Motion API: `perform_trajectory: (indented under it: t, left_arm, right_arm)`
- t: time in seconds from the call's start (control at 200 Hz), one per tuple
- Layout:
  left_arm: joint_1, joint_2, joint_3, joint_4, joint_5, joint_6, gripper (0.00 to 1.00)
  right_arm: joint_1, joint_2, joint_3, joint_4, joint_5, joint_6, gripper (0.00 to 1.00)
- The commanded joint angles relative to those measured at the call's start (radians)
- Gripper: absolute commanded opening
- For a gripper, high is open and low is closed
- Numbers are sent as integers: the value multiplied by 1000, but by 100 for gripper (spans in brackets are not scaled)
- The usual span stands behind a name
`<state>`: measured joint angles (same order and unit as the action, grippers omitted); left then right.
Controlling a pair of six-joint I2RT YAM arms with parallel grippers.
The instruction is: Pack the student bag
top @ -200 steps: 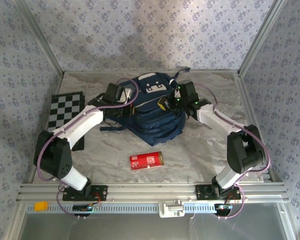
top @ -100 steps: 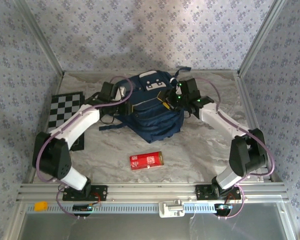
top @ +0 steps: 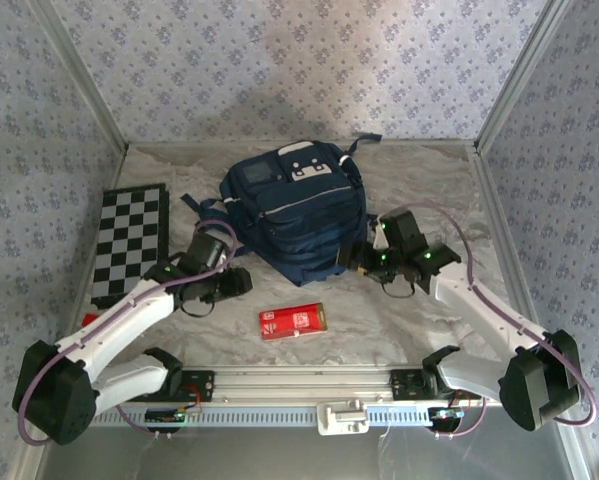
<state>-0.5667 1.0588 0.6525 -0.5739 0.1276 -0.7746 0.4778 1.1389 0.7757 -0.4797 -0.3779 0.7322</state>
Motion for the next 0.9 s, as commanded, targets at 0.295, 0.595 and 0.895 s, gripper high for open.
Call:
perform_trajectory:
  t: [0.295, 0.595, 0.895]
  left_arm:
    - [-143, 7, -138, 215, 62, -250, 54]
    - [-206, 104, -129, 255, 85, -262, 36]
    - [-224, 177, -183, 331, 79, -282, 21]
  right_arm:
    - [145, 227, -133, 229, -46, 19, 61]
    - [207, 341, -171, 326, -54, 48, 61]
    - [260, 360, -185, 378, -67, 71, 64]
